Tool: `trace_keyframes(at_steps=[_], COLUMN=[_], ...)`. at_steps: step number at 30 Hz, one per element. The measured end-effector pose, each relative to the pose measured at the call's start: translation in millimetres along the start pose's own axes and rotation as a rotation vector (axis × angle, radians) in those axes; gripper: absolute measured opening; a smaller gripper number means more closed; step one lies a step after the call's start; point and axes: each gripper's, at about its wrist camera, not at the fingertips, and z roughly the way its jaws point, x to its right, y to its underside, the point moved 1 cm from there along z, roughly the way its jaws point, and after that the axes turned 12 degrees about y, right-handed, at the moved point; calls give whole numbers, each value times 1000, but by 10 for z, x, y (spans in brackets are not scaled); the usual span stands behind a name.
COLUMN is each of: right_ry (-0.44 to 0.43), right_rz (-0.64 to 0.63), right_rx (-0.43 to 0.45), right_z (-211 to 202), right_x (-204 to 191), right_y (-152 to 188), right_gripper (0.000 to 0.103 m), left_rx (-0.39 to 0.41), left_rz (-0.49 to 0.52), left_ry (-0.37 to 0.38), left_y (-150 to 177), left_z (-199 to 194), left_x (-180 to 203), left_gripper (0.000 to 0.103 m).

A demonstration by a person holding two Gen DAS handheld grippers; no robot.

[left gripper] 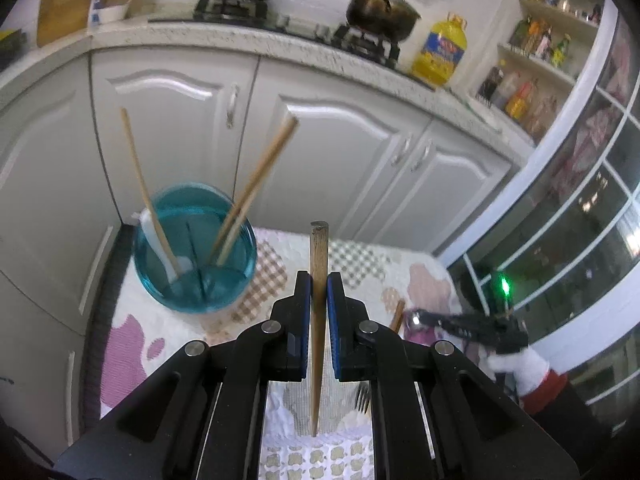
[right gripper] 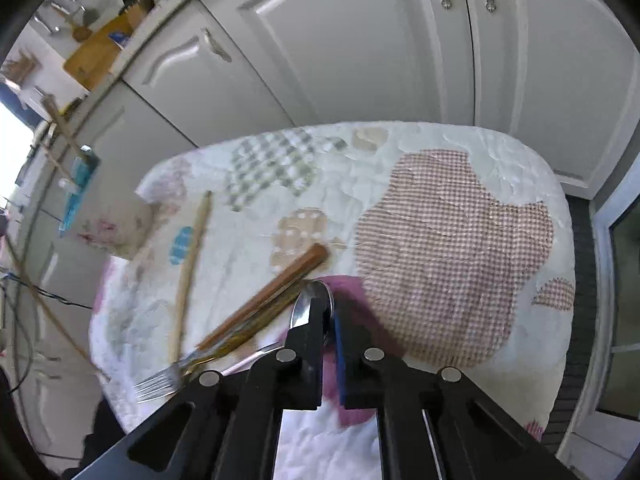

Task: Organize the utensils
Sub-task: 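Lift the chopstick and spoon with both grippers over the cup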

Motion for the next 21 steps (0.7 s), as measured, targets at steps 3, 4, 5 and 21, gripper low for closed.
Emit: trace_keyframes(at_steps=[3,4,5,21], right_ry=[3,4,11,-101], right_rz=[-8,-10,-13,-135], right_rx=[25,37,47,290], right_z=[-235,-341,-414,-1504], right_x=[18,26,25,-1117], right_y=[20,19,11,-718], right_gripper=[2,2,2,2], left_rx=[43,62,70,343], left_rz=[-2,-5,-8,32], left_ry=[0,-3,-3,-142], left_y=[-95,-130,-154,-884], left_z=[-151,-213,-248,-966], left_x=[-19,-32,-50,-232], left_gripper=[7,7,7,7])
